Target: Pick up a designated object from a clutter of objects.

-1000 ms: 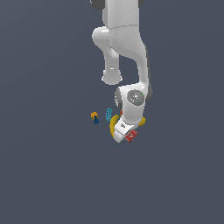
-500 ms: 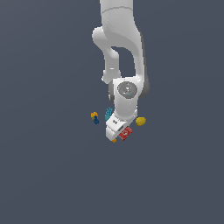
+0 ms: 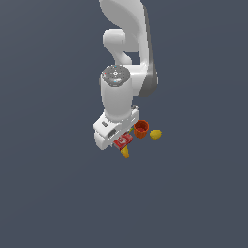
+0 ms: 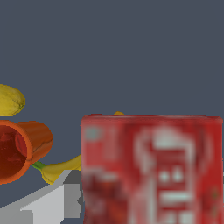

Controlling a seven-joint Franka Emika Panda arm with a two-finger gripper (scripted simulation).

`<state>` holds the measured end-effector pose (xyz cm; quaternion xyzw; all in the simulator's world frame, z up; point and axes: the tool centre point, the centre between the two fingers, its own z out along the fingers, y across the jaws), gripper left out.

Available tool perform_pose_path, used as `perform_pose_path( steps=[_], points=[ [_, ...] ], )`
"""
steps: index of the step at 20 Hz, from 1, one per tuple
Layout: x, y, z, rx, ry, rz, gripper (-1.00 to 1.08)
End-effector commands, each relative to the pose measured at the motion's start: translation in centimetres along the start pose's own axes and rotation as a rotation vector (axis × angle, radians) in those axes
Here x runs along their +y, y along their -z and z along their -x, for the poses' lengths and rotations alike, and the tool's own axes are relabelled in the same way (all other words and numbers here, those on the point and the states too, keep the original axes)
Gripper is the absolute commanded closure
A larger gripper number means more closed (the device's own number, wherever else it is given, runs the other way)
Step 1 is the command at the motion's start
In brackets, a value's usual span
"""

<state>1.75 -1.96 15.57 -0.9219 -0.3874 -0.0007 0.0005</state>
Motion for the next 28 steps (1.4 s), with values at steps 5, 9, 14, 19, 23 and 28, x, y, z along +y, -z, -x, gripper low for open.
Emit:
perform_pose_path(
  steps=[5,9,14,19,23,28],
  points=[
    [4.6,6.5,2.7,0.001,0.001,-0.002,1.08],
    [7.4,10.3,4.3,0.001,0.001,-0.002,1.08],
    [10.7,14.8,6.1,0.000,0.001,-0.001,1.08],
    [13.4,18.3,7.5,0.000,0.000,-0.001,1.08],
    [15.1,20.4,8.3,-0.001,0.000,0.000,1.08],
    [16.5,22.2,8.9,-0.001,0.000,0.000,1.08]
  ],
)
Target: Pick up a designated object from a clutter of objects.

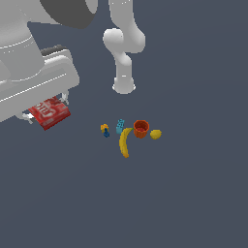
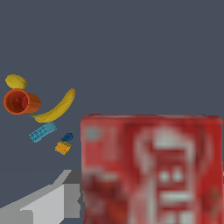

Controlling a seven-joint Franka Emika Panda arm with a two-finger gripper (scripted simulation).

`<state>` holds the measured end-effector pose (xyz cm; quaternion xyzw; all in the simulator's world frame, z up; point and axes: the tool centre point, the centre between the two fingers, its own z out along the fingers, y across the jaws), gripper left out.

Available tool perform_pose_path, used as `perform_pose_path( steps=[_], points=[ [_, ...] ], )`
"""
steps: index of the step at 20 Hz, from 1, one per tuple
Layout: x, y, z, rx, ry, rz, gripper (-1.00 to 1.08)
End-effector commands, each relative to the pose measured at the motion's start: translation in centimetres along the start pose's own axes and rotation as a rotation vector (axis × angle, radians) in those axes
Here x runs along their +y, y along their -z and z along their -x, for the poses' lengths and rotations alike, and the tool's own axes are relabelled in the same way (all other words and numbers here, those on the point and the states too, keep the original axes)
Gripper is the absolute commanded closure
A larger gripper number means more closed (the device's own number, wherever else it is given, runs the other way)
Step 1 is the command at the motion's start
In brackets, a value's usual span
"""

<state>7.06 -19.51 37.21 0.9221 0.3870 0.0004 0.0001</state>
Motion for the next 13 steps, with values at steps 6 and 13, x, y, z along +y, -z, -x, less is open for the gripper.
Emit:
perform_pose_path(
  steps=[6,13],
  points=[
    [1.3,1.6,0.5,-0.001,0.000,0.000,1.08],
    [1.5,1.8,0.5,-0.001,0.000,0.000,1.08]
  ],
)
